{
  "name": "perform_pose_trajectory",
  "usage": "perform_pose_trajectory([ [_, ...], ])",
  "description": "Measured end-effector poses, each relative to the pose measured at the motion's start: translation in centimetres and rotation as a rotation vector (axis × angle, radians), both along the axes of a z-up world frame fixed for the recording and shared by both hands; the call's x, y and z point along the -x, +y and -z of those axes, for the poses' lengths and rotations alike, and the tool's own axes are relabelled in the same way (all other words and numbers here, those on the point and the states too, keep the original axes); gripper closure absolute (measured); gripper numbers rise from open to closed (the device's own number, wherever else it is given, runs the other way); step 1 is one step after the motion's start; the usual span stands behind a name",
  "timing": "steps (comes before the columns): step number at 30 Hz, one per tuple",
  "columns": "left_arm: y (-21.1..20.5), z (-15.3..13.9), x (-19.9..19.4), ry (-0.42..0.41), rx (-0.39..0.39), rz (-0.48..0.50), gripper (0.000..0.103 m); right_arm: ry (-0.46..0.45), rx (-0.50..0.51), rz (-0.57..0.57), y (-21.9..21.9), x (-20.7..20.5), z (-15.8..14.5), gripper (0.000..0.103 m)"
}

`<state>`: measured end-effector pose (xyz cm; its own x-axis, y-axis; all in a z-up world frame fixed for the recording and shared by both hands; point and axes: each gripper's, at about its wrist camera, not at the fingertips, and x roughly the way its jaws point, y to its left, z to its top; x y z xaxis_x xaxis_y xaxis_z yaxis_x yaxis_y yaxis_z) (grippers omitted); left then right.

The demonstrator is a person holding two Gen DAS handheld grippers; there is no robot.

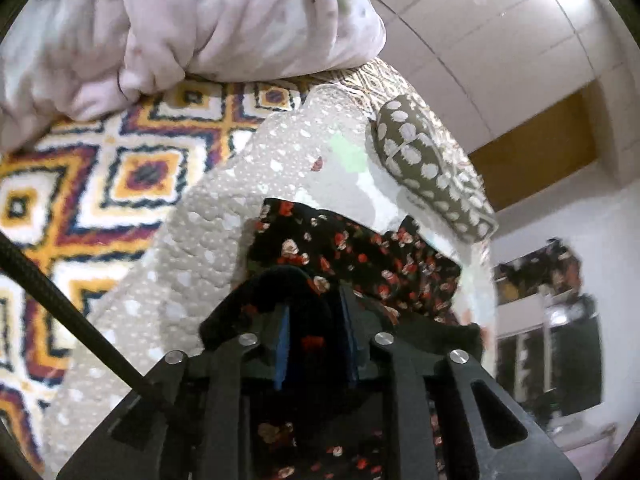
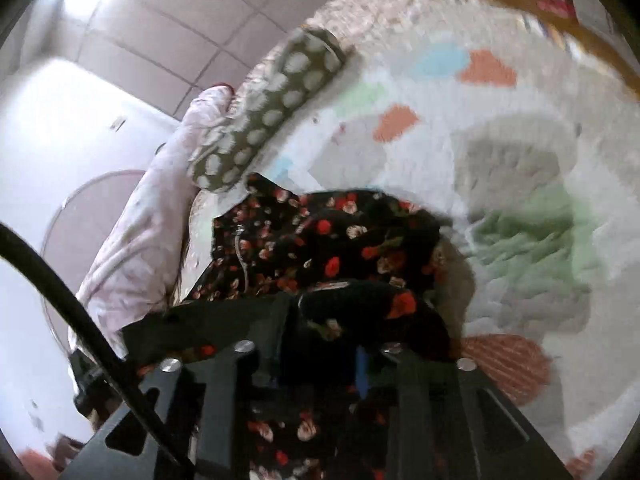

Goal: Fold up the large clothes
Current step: 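Fold the dress lengthwise with both grippers, pressing the folded layers down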

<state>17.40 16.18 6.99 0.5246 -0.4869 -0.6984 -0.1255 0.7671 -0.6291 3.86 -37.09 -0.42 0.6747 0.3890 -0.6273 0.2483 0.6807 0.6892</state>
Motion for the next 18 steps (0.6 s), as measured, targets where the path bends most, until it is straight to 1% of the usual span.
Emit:
perform_pose_trajectory([
  [1, 0.3, 0.1, 0.0, -0.008, 0.028, 0.008, 0.079, -0.001, 0.001, 0.0, 0.2, -0.4, 0.4, 0.05],
  [2, 0.5, 0.1, -0.1, -0.01, 0.045, 0.011, 0.077, -0.006, 0.01, -0.007, 0.2, -0.7, 0.4, 0.048],
  [4, 1.1, 0.1, 0.0, -0.009, 0.076, 0.011, 0.077, -0.006, 0.025, -0.02, 0.0, -1.0, 0.3, 0.047],
  [5, 1.3, 0.0, 0.2, -0.01, 0.086, 0.015, 0.077, -0.01, 0.017, -0.02, -0.2, -1.0, 0.2, 0.047],
  [7, 1.2, -0.8, 0.9, -0.027, 0.063, 0.037, 0.077, -0.023, -0.009, -0.021, -0.9, -0.7, -0.2, 0.047],
  [8, 1.2, -1.2, 1.2, -0.038, 0.044, 0.045, 0.075, -0.032, -0.021, -0.024, -1.0, -0.6, -0.6, 0.047],
  [9, 1.1, -1.8, 1.5, -0.055, 0.012, 0.046, 0.064, -0.04, -0.033, -0.028, -1.1, -0.5, -0.8, 0.047],
  [10, 1.2, -2.5, 1.9, -0.079, -0.02, 0.039, 0.056, -0.054, -0.054, -0.039, -1.3, -0.4, -1.2, 0.047],
  [11, 1.4, -3.4, 2.2, -0.115, -0.043, 0.016, 0.042, -0.062, -0.065, -0.044, -1.2, -0.4, -1.6, 0.046],
  [12, 1.8, -4.1, 2.3, -0.143, -0.056, -0.013, 0.035, -0.072, -0.079, -0.049, -1.3, -0.3, -2.0, 0.046],
  [13, 2.3, -5.1, 2.5, -0.171, -0.054, -0.051, 0.035, -0.077, -0.094, -0.049, -1.4, -0.3, -2.3, 0.045],
  [14, 2.7, -5.7, 2.5, -0.18, -0.038, -0.066, 0.034, -0.086, -0.133, -0.042, -1.7, -0.2, -2.4, 0.044],
  [16, 3.1, -6.6, 2.5, -0.18, -0.017, -0.071, 0.034, -0.103, -0.244, -0.01, -2.4, -0.1, -2.1, 0.039],
  [17, 3.2, -7.0, 2.7, -0.184, -0.026, -0.071, 0.034, -0.11, -0.29, 0.011, -2.8, 0.0, -1.9, 0.039],
  [18, 3.1, -7.4, 3.0, -0.189, -0.048, -0.068, 0.034, -0.112, -0.31, 0.024, -3.0, 0.0, -1.9, 0.039],
])
